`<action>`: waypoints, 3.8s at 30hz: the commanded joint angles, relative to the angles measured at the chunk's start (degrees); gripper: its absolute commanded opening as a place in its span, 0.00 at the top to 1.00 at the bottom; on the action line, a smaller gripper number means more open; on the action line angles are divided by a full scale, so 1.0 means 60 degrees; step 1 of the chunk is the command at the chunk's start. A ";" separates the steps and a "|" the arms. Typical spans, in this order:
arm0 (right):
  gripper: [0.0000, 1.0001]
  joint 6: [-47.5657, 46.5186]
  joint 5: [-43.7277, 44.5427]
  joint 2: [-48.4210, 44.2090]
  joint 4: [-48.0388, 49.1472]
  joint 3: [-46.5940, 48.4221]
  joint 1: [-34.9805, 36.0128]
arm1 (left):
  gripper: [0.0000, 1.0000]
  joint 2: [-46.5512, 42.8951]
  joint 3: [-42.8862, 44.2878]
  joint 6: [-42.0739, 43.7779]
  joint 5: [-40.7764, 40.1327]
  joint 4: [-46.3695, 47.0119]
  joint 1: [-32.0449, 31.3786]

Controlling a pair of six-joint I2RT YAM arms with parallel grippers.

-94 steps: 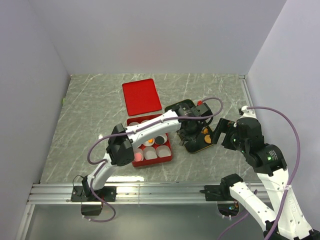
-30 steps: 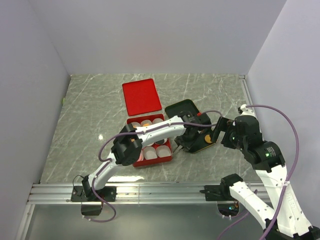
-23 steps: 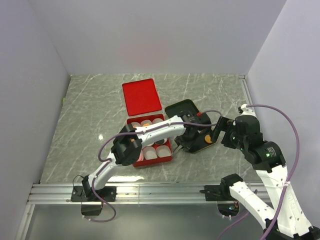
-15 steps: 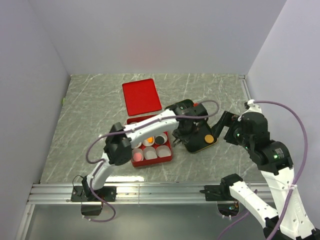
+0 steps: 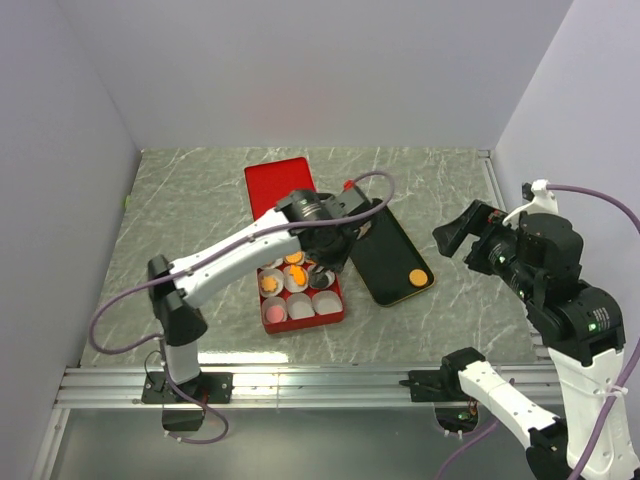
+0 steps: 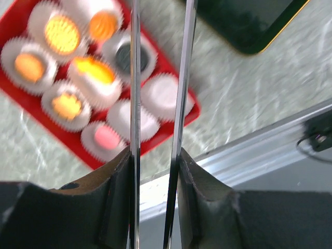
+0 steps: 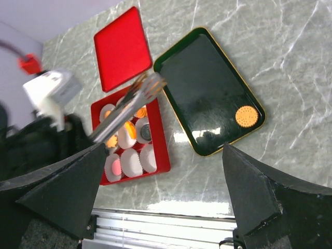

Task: Pack the cookies

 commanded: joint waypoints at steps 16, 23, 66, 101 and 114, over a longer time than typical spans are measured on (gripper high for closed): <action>0.00 0.0074 -0.0604 -0.0258 0.0147 -0.1103 -0.0058 | 0.72 -0.6063 -0.5414 -0.2257 0.0983 -0.0634 -0.0842; 0.00 0.0015 -0.0692 -0.0361 0.0176 -0.1323 -0.0044 | 0.72 -0.6753 -0.6792 -0.2684 0.1159 -0.0356 -0.1003; 0.00 -0.0058 -0.0531 -0.0537 0.0337 -0.2011 -0.0044 | 0.53 -0.6299 -0.7511 -0.2625 0.0588 -0.0122 -0.1018; 0.00 -0.0351 0.0406 -0.0830 -0.0410 -0.1454 -0.0058 | 0.55 0.1567 0.0428 0.0918 0.1174 0.0859 -0.1398; 0.00 -0.0336 0.0216 -0.0683 -0.0190 -0.1674 -0.0029 | 0.56 0.2431 0.0516 0.1183 0.0779 0.0933 -0.1765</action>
